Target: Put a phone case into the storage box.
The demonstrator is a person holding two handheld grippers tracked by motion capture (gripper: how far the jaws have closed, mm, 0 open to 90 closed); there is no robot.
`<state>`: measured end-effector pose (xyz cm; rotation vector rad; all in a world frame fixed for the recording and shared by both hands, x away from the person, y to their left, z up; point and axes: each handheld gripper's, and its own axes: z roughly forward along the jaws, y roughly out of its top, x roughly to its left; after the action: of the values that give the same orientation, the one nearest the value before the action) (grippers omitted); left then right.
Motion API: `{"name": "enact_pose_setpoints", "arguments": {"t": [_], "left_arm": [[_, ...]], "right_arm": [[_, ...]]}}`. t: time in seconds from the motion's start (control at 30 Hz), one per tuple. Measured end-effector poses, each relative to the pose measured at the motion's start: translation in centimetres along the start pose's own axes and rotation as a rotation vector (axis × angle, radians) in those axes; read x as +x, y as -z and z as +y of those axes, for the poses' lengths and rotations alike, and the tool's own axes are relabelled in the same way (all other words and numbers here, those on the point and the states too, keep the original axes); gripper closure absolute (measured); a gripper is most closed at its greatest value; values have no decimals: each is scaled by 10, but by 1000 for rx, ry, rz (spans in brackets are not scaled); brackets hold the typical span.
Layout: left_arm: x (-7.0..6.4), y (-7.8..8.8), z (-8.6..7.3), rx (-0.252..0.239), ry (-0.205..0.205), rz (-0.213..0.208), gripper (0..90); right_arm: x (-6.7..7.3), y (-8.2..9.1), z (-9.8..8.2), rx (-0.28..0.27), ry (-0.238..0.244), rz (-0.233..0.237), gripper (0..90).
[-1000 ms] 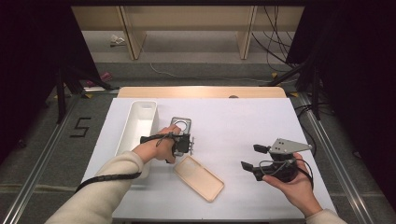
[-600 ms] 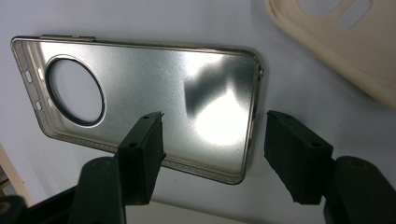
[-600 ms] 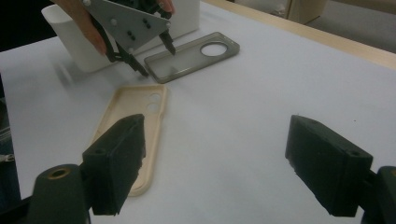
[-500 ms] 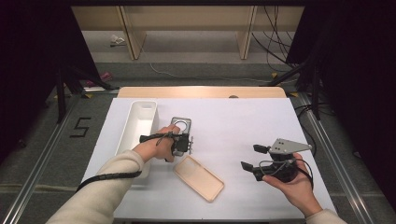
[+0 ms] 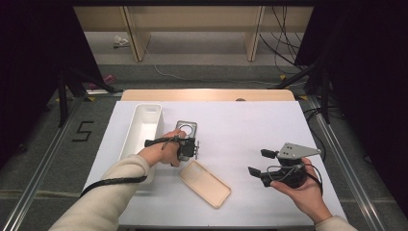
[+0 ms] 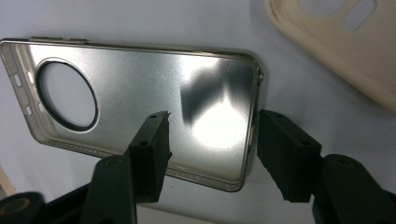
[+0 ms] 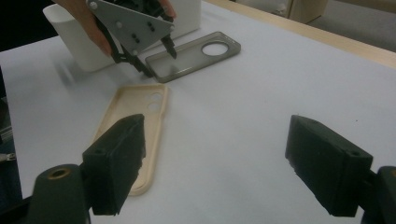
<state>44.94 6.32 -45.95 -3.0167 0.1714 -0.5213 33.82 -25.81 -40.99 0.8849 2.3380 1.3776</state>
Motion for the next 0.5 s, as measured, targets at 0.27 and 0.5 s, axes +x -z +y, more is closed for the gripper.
{"name": "enact_pose_setpoints", "arguments": {"t": [0.27,0.5], "left_arm": [[1,0,-2,-15,17,-16,515],[1,0,-3,-18,16,-50,607]], "right_arm": [[0,0,0,1,1,2,211],[0,0,0,1,2,3,211]]}}
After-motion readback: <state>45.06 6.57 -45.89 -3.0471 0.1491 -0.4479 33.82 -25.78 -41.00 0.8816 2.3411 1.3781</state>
